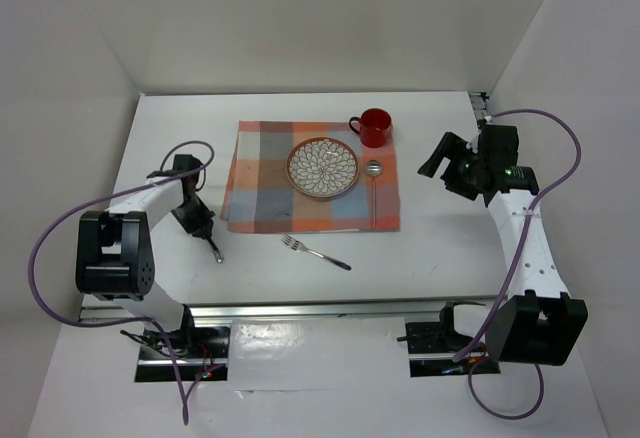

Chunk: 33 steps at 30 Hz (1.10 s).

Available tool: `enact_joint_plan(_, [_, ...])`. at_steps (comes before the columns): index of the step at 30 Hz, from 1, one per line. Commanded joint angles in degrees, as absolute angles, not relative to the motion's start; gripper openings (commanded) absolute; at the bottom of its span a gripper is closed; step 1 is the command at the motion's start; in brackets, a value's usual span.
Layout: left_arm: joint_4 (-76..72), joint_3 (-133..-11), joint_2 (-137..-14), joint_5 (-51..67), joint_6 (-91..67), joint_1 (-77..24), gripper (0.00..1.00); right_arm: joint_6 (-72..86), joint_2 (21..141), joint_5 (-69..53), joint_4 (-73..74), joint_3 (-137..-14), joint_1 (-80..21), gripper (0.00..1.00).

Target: Set the dinner table for one person

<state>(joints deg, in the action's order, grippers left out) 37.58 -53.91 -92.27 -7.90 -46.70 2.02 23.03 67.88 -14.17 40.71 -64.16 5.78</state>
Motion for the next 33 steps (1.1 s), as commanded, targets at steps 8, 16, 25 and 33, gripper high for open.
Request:
enact_joint_plan(8, [45.08, -66.79, -85.69, -10.47, -43.42, -13.85, 0.00, 22.24, 67.85, -13.54, 38.23, -65.39, 5.45, 0.93])
enact_joint_plan(16, [47.55, -86.35, -94.82, -7.13, -47.55, -32.50, 0.00, 22.94, 66.09, -11.07, 38.76, -65.39, 5.45, 0.93])
enact_joint_plan(25, [46.85, -115.47, -118.81, 0.70, -47.02, -42.01, 0.00, 27.07, 60.83, -7.74, 38.75, -62.84, 5.45, 0.93])
enact_joint_plan(33, [45.27, -134.11, -137.00, 5.71, -45.70, -42.54, 0.00, 27.07, 59.06, -5.27, 40.78, -62.31, 5.45, 0.93])
